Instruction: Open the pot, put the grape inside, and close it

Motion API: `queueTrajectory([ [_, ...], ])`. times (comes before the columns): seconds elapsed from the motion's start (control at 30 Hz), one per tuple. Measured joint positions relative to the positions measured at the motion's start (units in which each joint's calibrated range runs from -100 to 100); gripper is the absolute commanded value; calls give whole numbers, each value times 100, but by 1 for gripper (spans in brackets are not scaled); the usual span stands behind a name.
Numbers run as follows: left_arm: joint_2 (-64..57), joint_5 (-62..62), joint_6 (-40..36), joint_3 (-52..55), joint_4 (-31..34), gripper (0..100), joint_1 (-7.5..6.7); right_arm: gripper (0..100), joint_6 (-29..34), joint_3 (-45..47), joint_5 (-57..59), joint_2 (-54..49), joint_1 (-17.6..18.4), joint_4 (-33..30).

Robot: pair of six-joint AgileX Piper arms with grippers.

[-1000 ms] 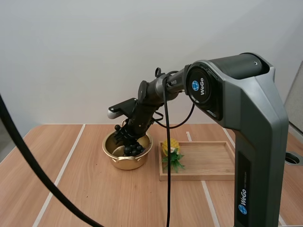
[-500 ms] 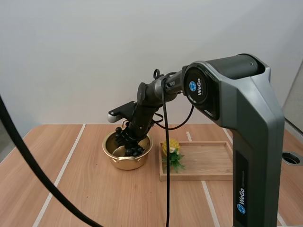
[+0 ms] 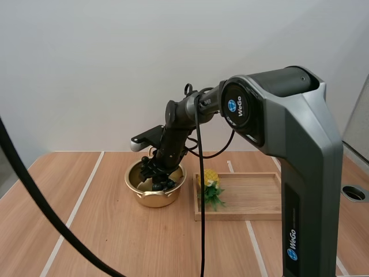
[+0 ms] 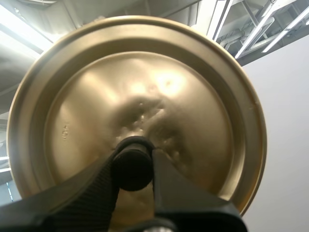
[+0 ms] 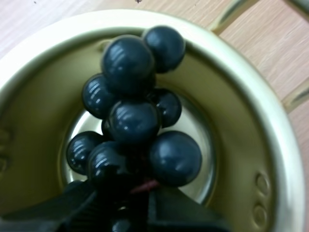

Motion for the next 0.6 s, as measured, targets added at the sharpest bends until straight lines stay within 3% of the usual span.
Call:
queueTrajectory([
  [0.27, 0, 70, 0, 0, 0, 0, 0, 0, -1, 0, 575, -426, 7, 0],
  [0.6, 0, 122, 0, 0, 0, 0, 0, 0, -1, 52, 552, -219, 7, 20],
])
